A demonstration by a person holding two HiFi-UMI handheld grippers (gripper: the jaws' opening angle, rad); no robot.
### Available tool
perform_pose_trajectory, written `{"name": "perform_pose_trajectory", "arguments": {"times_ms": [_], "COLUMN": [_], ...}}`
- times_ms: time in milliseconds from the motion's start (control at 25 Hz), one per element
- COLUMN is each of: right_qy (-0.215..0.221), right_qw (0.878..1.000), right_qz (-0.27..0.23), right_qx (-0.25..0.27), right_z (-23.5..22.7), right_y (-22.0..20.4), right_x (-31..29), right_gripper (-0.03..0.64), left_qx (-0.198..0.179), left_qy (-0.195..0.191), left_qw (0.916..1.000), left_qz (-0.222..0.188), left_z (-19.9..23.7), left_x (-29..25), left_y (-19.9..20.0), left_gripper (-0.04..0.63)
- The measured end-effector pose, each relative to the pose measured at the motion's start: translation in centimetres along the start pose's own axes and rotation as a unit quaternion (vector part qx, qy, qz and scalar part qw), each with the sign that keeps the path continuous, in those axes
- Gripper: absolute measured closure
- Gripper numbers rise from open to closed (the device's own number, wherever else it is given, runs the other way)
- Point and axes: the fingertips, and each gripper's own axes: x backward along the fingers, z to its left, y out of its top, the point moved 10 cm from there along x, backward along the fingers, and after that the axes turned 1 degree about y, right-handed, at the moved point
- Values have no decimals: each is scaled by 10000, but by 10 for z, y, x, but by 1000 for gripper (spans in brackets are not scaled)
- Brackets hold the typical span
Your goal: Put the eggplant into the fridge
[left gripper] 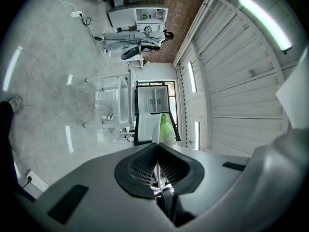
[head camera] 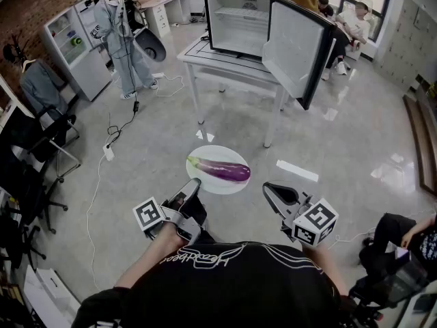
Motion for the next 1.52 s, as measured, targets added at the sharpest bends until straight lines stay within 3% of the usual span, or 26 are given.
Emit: {"name": "perform_pose_trajectory", "arguments": {"times_ms": [800,960,1240,1520], "right_qy": [9,-5,-66,-166], "right_qw": [9997,9998,9998,9994], "right_qz": [-136,-117,-62,31], "right_qx": [-204,-186,-197,-292], "right_z": [5,-11,-41,-82], "right_y": [-1,1,5,10], "right_x": [9,2,-31,-89], "right_gripper": [609,609,609,609], "left_qx": [-24,-2,135,249], "left_qy": [-58,-64,-108,-42], "left_qw": [9998,9998,9996,9993], "left_qz": [169,185,234,283], "left_z": [-12,-10,0,16], "left_x": [-13,-29,-61,-105], "left_y": [-5,2,34,95], "left_gripper": [578,578,578,578]}}
